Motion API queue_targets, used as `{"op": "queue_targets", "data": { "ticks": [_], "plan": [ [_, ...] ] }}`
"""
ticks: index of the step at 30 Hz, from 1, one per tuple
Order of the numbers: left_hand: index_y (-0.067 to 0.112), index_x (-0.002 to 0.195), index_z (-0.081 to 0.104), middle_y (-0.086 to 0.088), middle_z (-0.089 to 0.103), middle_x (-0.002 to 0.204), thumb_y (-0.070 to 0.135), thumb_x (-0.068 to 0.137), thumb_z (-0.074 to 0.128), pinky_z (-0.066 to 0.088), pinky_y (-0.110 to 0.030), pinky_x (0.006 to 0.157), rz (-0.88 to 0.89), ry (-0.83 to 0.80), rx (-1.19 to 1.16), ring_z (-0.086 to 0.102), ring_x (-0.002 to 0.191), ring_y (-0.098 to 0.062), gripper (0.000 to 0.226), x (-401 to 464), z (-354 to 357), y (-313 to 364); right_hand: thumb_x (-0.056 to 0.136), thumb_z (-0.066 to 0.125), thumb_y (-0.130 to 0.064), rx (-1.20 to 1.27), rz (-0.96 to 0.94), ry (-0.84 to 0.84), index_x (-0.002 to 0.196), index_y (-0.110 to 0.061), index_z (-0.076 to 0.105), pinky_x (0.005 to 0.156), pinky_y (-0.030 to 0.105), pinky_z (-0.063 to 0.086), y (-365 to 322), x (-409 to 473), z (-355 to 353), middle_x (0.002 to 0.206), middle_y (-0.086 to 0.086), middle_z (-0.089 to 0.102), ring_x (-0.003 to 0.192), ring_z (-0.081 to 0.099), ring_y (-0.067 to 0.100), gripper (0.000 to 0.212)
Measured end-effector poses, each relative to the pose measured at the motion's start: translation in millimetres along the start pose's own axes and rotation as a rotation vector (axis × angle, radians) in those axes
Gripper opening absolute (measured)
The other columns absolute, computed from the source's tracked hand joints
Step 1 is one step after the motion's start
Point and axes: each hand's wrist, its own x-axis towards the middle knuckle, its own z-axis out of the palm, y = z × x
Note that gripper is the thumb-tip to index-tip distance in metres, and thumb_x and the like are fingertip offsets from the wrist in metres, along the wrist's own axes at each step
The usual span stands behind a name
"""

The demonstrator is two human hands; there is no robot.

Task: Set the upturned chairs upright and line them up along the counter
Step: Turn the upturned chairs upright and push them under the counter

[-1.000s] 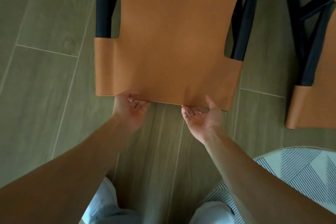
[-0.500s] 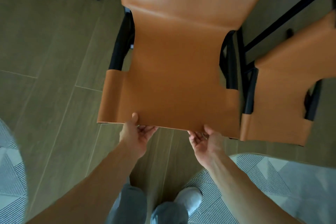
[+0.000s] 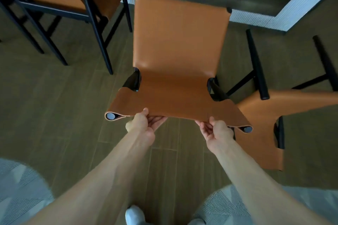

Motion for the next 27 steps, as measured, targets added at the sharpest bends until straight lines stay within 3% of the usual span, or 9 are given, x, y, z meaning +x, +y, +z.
{"op": "queue_targets", "data": {
  "ticks": [3, 7, 10, 14, 18, 20, 25, 27],
  "plan": [
    [-0.006, 0.122, 0.054, -0.030, 0.068, 0.098, 0.005, 0.099, 0.060, 0.062, -0.051, 0.055, 0.048, -0.045, 0.062, 0.072, 0.078, -0.040, 0.027, 2, 30, 20, 0.100, 0.057, -0.002, -0.054, -0.060, -0.041, 0.124, 0.000, 0.056, 0.047, 0.024, 0.056, -24, 5, 26, 0.097, 0.022, 0.071, 0.078, 0.075, 0.033, 0.025],
    [-0.001, 0.106, 0.054, -0.026, 0.070, 0.089, -0.002, 0.096, 0.061, 0.063, -0.045, 0.057, 0.204, -0.091, 0.159, 0.075, 0.064, -0.035, 0.012, 14, 71, 43, 0.098, 0.060, -0.003, -0.088, -0.177, -0.090, 0.121, 0.001, 0.058, 0.053, 0.028, 0.059, -57, 15, 60, 0.087, 0.019, 0.075, 0.070, 0.077, 0.030, 0.024],
    [0.005, 0.097, 0.050, -0.024, 0.071, 0.079, -0.001, 0.097, 0.060, 0.062, -0.042, 0.057, 0.269, -0.096, 0.223, 0.075, 0.063, -0.036, 0.012, 26, 100, 57, 0.099, 0.060, -0.004, -0.124, -0.219, -0.096, 0.123, 0.000, 0.056, 0.057, 0.030, 0.060, -80, 25, 85, 0.090, 0.019, 0.075, 0.068, 0.077, 0.028, 0.025],
    [0.001, 0.103, 0.053, -0.018, 0.071, 0.061, 0.006, 0.095, 0.066, 0.062, -0.041, 0.056, 0.339, -0.128, 0.265, 0.076, 0.067, -0.038, 0.016, 40, 138, 78, 0.100, 0.060, -0.009, -0.163, -0.258, -0.116, 0.124, -0.006, 0.056, 0.061, 0.031, 0.058, -113, 38, 121, 0.098, 0.016, 0.076, 0.069, 0.077, 0.023, 0.025],
    [-0.006, 0.111, 0.057, -0.022, 0.073, 0.078, 0.017, 0.091, 0.072, 0.061, -0.040, 0.054, 0.430, -0.101, 0.350, 0.076, 0.065, -0.035, 0.034, 48, 179, 99, 0.101, 0.059, -0.012, -0.232, -0.321, -0.111, 0.111, -0.016, 0.053, 0.071, 0.033, 0.060, -147, 49, 160, 0.099, 0.013, 0.076, 0.063, 0.076, 0.015, 0.012],
    [-0.005, 0.112, 0.058, -0.023, 0.073, 0.085, 0.021, 0.092, 0.071, 0.062, -0.040, 0.054, 0.440, -0.098, 0.371, 0.076, 0.065, -0.035, 0.035, 53, 203, 110, 0.101, 0.060, -0.013, -0.257, -0.334, -0.105, 0.115, -0.015, 0.054, 0.073, 0.034, 0.060, -164, 55, 181, 0.102, 0.013, 0.076, 0.063, 0.075, 0.014, 0.015],
    [0.002, 0.104, 0.057, -0.020, 0.074, 0.092, 0.018, 0.092, 0.070, 0.062, -0.042, 0.053, 0.457, -0.078, 0.396, 0.076, 0.064, -0.035, 0.023, 63, 251, 137, 0.100, 0.061, -0.019, -0.320, -0.368, -0.120, 0.121, -0.014, 0.051, 0.068, 0.033, 0.058, -196, 71, 217, 0.093, 0.007, 0.077, 0.059, 0.073, 0.012, 0.023],
    [0.003, 0.112, 0.056, -0.019, 0.073, 0.095, 0.016, 0.093, 0.069, 0.061, -0.041, 0.052, 0.467, -0.059, 0.415, 0.076, 0.062, -0.033, 0.027, 68, 269, 146, 0.100, 0.062, -0.021, -0.339, -0.382, -0.105, 0.120, -0.016, 0.051, 0.061, 0.030, 0.056, -206, 78, 229, 0.087, 0.003, 0.075, 0.059, 0.072, 0.011, 0.023]
  ]
}}
